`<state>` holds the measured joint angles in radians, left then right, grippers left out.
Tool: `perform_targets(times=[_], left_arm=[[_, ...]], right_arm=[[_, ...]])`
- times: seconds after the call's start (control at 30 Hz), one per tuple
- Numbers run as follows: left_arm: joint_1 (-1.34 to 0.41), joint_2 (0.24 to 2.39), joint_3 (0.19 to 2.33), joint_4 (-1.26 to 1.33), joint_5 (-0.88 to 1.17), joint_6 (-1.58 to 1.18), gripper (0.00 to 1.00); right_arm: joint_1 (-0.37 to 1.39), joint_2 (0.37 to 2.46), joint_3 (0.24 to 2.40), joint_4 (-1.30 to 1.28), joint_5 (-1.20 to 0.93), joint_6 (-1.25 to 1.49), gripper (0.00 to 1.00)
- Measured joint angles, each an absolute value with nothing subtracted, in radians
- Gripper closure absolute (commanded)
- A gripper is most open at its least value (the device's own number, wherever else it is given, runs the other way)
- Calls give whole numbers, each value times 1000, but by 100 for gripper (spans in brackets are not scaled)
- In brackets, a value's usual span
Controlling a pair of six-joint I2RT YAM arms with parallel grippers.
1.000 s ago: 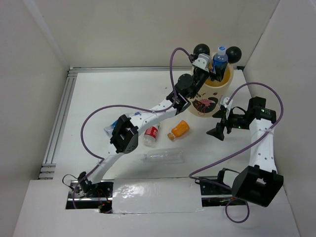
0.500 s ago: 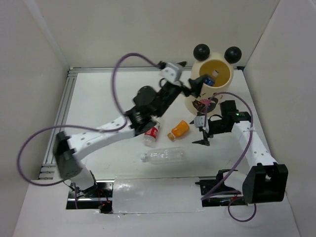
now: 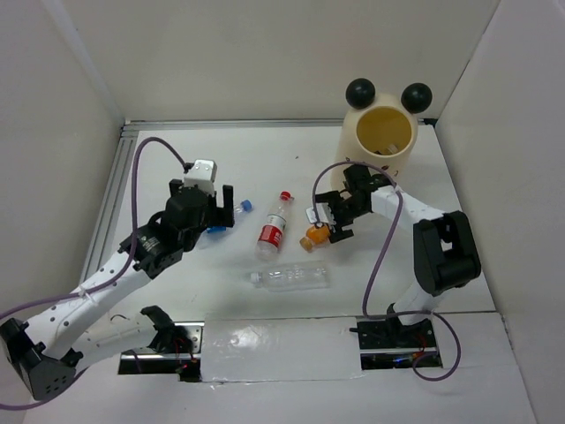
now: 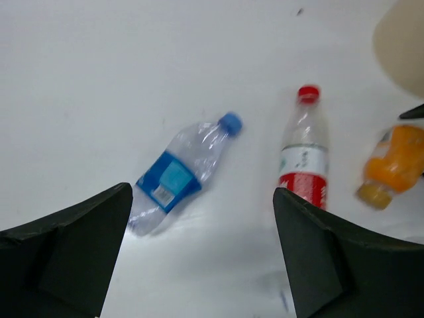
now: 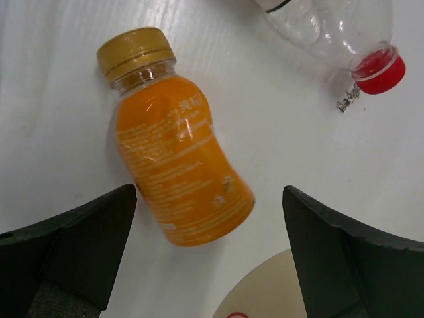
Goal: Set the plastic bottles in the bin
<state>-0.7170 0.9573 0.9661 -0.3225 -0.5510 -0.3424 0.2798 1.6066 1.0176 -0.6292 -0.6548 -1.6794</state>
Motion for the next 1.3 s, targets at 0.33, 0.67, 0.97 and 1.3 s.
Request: perform_targets(times=[0.33,0.67,0.97,1.3], left_arm=[[-477,1100,927,-430,-310,-324,0],[-313,1349,969,-352,-35,-230,0],[-320,1498,1026,-311,17,-181,0],[-347,1588,1028,-315,-15,-157,0]], right_arm=[[389,1758,1081,-672,-506,-1781,51],[361,1676,1304,-936,-620,-1718,70],[306,1305,1504,-725,-738,-1197,70],[39,1292,1441,-461,-575,-863,68]])
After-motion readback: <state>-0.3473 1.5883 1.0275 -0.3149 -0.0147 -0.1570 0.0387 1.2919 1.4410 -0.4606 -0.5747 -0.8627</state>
